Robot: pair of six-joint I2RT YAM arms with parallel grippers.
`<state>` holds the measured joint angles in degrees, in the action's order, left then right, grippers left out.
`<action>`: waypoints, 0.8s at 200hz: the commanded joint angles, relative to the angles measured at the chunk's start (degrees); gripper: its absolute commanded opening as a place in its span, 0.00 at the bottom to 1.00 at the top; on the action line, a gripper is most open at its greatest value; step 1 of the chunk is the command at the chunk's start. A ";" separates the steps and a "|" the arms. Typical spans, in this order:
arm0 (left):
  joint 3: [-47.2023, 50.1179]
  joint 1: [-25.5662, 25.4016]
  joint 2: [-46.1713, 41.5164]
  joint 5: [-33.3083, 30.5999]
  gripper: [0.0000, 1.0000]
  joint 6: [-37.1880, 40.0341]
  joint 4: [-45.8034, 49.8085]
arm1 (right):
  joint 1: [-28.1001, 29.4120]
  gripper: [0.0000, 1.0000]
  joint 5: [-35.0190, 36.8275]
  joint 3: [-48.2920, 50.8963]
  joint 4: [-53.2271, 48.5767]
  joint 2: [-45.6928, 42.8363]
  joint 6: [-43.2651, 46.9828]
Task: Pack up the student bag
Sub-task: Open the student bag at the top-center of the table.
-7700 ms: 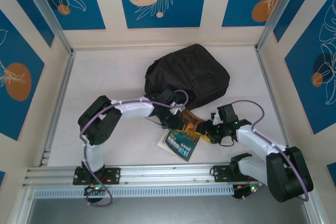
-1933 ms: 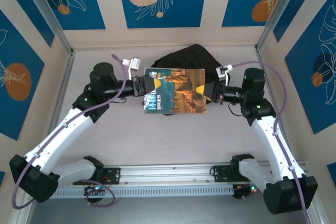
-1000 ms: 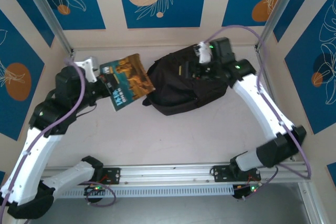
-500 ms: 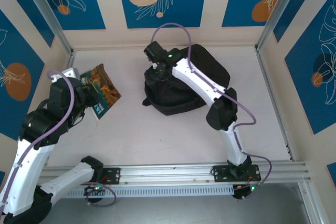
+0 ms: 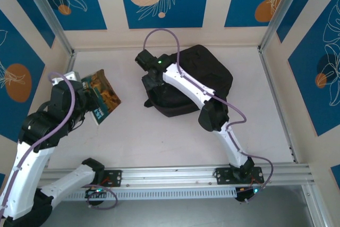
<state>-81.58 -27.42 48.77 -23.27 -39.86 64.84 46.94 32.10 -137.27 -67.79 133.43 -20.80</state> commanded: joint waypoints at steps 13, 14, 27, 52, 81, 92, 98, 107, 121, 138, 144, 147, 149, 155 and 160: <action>-0.18 0.70 -1.14 1.03 0.00 1.31 -2.20 | 1.44 0.84 2.29 -1.64 -1.72 -0.56 -0.74; -0.13 0.70 -1.14 1.08 0.00 1.34 -2.23 | 1.46 0.84 2.28 -1.62 -1.72 -0.59 -0.74; 0.31 0.81 -1.18 1.59 0.00 1.06 -2.50 | 1.73 0.84 2.29 -0.71 -1.64 -0.96 -0.66; 1.37 0.93 -1.36 2.50 0.00 0.58 -2.95 | 1.67 0.85 2.27 1.02 -1.47 -0.52 -0.59; 2.28 1.04 -1.56 3.05 0.00 0.34 -2.74 | 1.36 0.87 4.19 0.46 -1.54 1.83 -0.45; 2.48 1.21 -1.65 3.17 0.00 0.31 -2.53 | 1.15 0.86 5.55 -0.18 -1.94 3.07 -0.68; 2.59 1.22 -1.66 3.23 0.00 0.31 -2.44 | 1.05 0.85 6.48 -0.49 -2.07 3.77 -0.87; 2.74 1.31 -1.69 3.31 0.00 0.30 -2.39 | 0.89 0.84 7.67 -0.88 -2.16 4.61 -0.80; 3.14 1.40 -1.75 3.47 0.00 0.33 -2.43 | 0.87 0.80 9.97 -1.50 -2.30 5.41 -1.06; 3.62 1.58 -1.66 3.65 0.00 0.48 -2.64 | 0.81 0.67 11.91 -2.76 -2.65 5.73 -1.35; 3.70 1.66 -1.67 3.88 0.00 0.61 -2.82 | 0.79 0.61 12.51 -3.34 -2.78 5.34 -1.39; 3.78 1.67 -1.61 3.95 0.00 0.64 -2.93 | 0.79 0.57 12.74 -3.60 -2.79 5.11 -1.40; 3.79 1.67 -1.58 4.00 0.00 0.65 -2.96 | 0.79 0.55 12.84 -3.79 -2.72 4.99 -1.30; 3.95 1.69 -1.57 4.08 0.00 0.69 -3.05 | 0.79 0.47 13.22 -4.15 -2.49 4.28 -1.08; 3.97 1.75 -1.55 4.11 0.00 0.87 -3.13 | 0.79 0.42 13.42 -4.49 -2.21 3.70 -0.79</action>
<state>-77.73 -26.61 48.05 -19.70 -39.88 64.79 48.03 40.80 -137.82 -69.06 139.13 -21.32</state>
